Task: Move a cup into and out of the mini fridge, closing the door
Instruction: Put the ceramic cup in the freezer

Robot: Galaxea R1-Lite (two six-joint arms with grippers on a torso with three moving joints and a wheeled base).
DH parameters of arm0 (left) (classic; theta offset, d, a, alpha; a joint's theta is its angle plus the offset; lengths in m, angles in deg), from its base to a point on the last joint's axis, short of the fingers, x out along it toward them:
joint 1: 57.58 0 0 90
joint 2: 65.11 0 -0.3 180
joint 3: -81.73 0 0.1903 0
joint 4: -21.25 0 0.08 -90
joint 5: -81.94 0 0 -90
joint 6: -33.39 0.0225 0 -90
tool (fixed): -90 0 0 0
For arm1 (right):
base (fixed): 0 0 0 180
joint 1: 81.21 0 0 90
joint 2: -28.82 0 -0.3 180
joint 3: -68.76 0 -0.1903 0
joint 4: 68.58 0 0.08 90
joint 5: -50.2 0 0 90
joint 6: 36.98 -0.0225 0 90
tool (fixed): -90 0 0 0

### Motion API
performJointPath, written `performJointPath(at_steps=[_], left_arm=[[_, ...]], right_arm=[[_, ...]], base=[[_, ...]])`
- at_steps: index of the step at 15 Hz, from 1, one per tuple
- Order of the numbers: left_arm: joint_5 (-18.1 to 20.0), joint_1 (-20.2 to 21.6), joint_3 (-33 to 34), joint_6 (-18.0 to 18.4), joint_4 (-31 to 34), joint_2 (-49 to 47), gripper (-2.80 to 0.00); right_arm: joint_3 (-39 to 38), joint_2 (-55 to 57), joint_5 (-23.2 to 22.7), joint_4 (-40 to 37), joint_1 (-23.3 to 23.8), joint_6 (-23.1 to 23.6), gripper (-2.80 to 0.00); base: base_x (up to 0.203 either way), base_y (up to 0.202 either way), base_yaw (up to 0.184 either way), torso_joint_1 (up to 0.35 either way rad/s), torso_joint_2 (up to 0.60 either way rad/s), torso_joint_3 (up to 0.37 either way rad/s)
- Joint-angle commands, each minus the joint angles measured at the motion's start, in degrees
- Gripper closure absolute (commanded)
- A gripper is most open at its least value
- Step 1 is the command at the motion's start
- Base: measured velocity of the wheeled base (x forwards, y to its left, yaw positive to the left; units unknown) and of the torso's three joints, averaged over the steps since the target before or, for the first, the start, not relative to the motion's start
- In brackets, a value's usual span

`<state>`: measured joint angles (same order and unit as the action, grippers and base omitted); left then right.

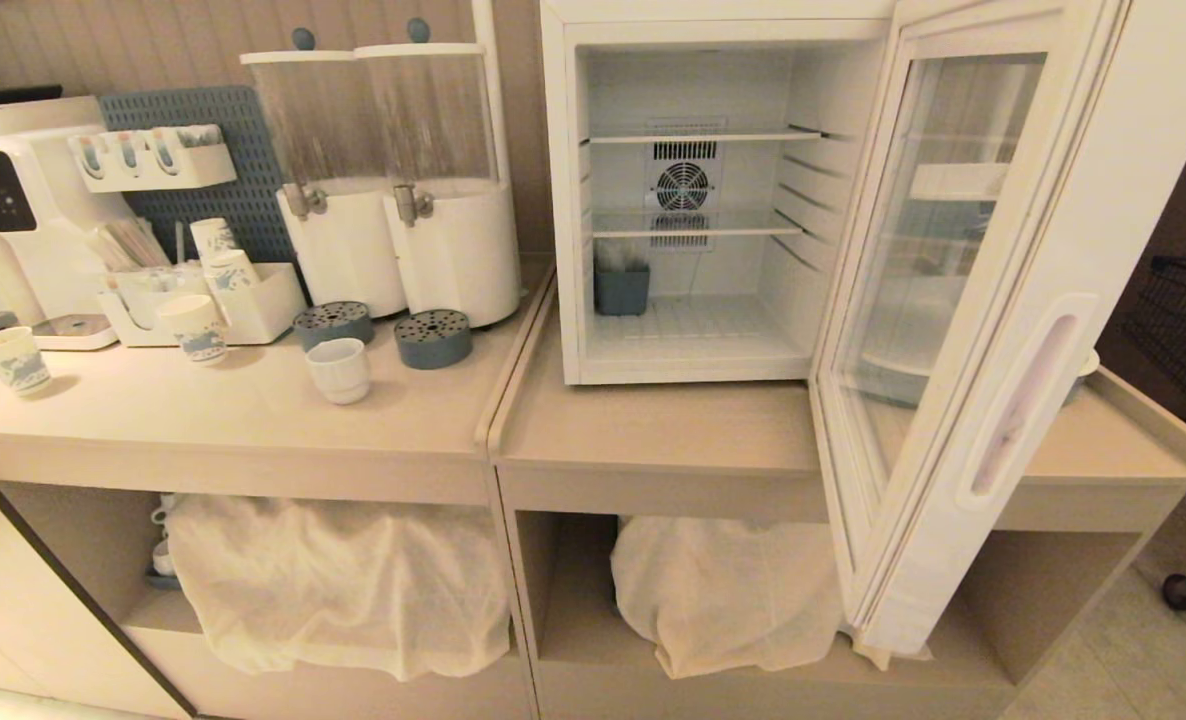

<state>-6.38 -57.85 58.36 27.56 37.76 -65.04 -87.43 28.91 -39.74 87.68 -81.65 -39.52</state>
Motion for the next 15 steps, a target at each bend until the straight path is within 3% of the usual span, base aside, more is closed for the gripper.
performJointPath(at_steps=[1,9,15], left_arm=[[0.0,0.0,2.3,-0.2,-0.2,0.2,0.0],[-0.2,0.0,2.3,0.5,-0.4,0.2,0.0],[-0.1,0.0,2.3,0.5,-0.4,0.2,0.0]], right_arm=[[0.0,0.1,0.0,0.0,-0.1,0.0,0.0],[0.0,0.1,0.0,0.0,-0.1,0.0,0.0],[0.0,0.1,0.0,0.0,0.0,0.0,0.0]], base=[[0.0,0.0,0.0,0.0,0.0,0.0],[0.002,0.006,-0.001,0.0,0.0,0.0],[0.001,0.162,-0.002,0.002,0.0,0.003]])
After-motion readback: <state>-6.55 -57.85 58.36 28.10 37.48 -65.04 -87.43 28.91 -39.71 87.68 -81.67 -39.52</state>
